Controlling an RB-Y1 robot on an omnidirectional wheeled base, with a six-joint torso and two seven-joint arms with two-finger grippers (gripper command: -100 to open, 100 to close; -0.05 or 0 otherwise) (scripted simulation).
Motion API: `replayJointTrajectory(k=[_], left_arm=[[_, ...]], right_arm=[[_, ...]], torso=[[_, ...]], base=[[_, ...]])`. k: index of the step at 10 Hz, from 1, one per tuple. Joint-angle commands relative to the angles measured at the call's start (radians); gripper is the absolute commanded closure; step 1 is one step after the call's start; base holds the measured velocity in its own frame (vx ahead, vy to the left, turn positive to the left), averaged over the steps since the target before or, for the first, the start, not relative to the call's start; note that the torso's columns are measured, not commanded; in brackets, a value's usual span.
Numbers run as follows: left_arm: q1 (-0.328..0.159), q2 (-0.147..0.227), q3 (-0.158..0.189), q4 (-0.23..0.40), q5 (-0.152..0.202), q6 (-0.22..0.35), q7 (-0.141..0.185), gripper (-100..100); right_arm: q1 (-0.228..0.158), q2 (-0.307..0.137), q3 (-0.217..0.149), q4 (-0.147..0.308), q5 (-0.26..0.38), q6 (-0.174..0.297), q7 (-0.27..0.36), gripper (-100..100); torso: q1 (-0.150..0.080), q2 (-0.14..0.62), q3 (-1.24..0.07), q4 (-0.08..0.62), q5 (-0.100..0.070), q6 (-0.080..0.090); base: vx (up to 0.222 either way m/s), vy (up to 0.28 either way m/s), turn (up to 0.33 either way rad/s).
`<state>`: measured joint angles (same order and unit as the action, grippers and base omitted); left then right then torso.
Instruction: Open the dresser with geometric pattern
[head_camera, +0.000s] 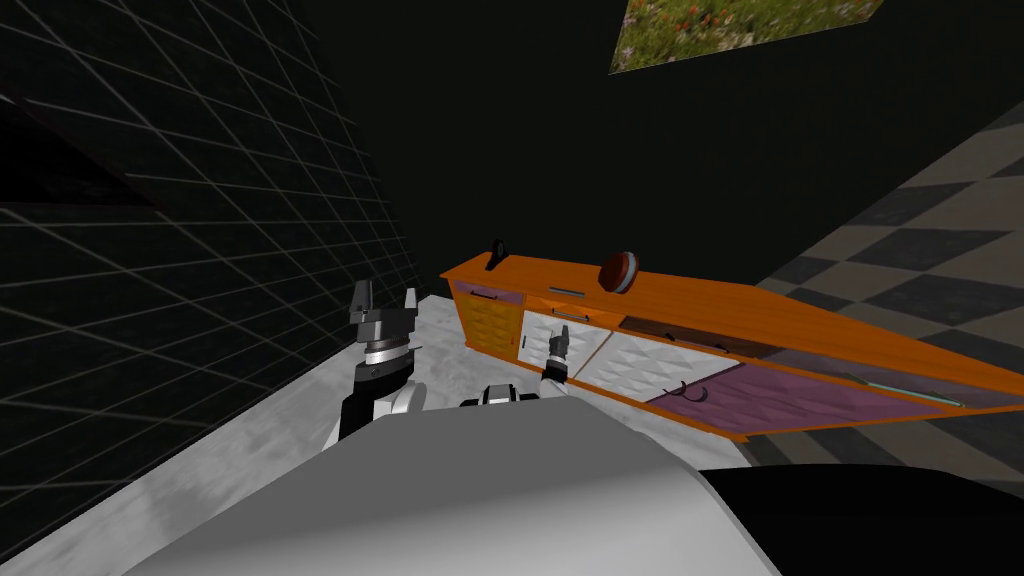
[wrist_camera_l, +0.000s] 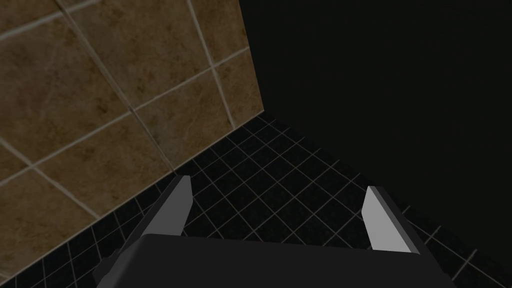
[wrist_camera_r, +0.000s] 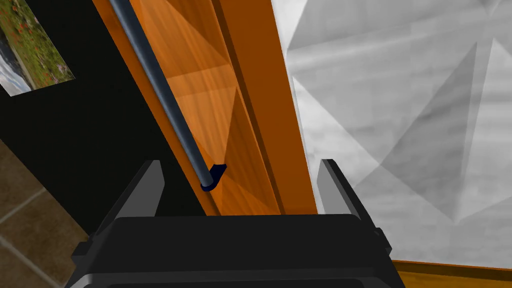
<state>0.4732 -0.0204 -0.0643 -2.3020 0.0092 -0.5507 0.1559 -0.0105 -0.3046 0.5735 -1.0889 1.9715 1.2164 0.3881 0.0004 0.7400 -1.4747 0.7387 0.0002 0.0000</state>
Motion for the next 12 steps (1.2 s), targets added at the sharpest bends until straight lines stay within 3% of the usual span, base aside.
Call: replayJointTrajectory(k=[1, 9, 10, 12], left_arm=[[0.0, 0.0, 0.0, 0.0, 0.0, 0.0, 0.0, 0], [0.0, 0.0, 0.0, 0.0, 0.0, 0.0, 0.0, 0], [0.0, 0.0, 0.0, 0.0, 0.0, 0.0, 0.0, 0], [0.0, 0.0, 0.0, 0.0, 0.0, 0.0, 0.0, 0]], right_arm=[[0.01, -0.008, 0.008, -0.008, 0.05, 0.044, 0.011, -100], [0.036, -0.033, 0.029, -0.035, 0.196, 0.165, 0.044, -100], [0.036, -0.031, 0.028, -0.032, 0.186, 0.157, 0.039, -100], [0.0, -0.046, 0.01, -0.053, 0.162, 0.112, 0.06, -100]], torso=[[-0.001, 0.0, 0.0, 0.0, 0.0, 0.0], [0.0, -0.002, -0.001, -0.001, 0.0, 0.0], [-0.001, -0.002, -0.002, -0.001, 0.0, 0.0], [0.0, 0.001, 0.0, 0.0, 0.0, 0.0]], base=[[0.064, -0.011, -0.01], [0.071, 0.001, -0.011], [0.03, -0.003, 0.0], [-0.015, 0.0, -0.003]])
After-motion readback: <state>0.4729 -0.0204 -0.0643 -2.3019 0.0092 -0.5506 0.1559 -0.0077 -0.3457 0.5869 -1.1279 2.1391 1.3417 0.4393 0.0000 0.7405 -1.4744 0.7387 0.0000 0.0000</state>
